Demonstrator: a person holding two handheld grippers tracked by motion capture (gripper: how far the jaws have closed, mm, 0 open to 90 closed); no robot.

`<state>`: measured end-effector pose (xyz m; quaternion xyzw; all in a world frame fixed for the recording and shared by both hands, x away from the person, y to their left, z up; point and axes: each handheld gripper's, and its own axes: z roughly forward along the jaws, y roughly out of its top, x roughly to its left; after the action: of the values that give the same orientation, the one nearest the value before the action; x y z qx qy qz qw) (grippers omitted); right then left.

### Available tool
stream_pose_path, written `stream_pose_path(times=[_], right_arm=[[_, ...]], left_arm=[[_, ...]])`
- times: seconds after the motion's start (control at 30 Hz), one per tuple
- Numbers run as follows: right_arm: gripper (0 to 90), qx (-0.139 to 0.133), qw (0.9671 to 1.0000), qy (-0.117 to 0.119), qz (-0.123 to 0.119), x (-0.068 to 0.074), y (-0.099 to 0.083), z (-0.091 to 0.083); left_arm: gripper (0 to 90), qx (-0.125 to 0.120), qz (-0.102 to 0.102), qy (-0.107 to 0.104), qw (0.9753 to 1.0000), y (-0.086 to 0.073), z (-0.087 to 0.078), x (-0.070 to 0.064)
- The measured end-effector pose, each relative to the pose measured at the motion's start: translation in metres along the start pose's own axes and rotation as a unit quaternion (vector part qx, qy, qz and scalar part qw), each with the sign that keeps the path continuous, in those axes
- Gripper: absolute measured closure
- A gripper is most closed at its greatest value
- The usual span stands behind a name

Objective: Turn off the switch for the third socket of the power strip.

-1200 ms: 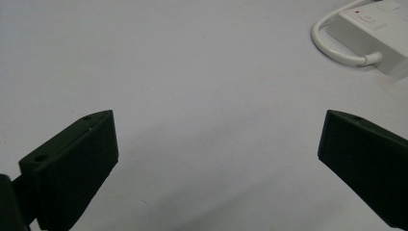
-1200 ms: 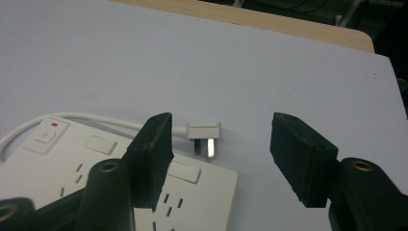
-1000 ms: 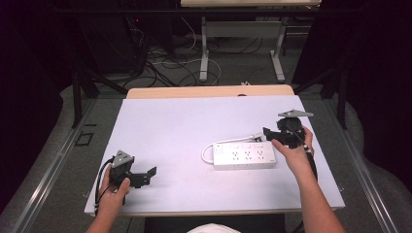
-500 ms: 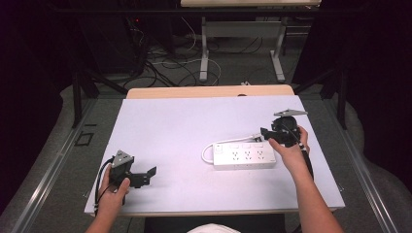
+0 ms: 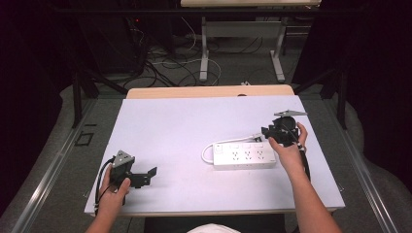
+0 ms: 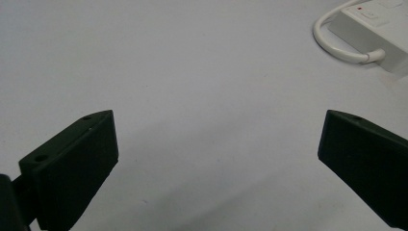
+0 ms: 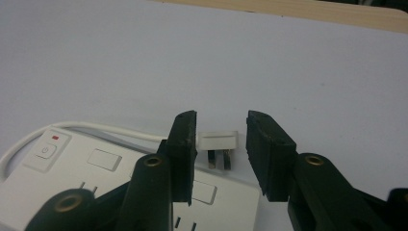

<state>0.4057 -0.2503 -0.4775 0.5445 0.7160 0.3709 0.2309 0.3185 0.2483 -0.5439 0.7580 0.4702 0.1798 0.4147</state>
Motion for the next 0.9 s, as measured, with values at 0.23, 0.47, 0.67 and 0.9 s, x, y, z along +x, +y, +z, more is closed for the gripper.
stream_pose_path(times=[0.23,0.47,0.67,0.9], right_arm=[[71.5,0.013,0.9999,0.004,0.005,-0.003,-0.005,0.007],[77.7,0.027,0.9996,0.002,0.003,0.001,-0.011,0.016],[81.2,0.046,0.9988,-0.001,0.017,0.006,-0.016,0.022],[84.9,0.068,0.9973,0.000,0.028,0.008,-0.020,0.028]], left_arm=[[0.4,0.002,0.006,0.002,1.0000,0.000,0.001,0.001],[0.4,-0.001,0.006,0.003,1.0000,0.000,0.002,0.000],[0.4,0.000,0.011,0.004,0.9999,0.000,0.002,0.001],[0.4,0.001,0.006,0.002,1.0000,0.000,0.002,0.000]])
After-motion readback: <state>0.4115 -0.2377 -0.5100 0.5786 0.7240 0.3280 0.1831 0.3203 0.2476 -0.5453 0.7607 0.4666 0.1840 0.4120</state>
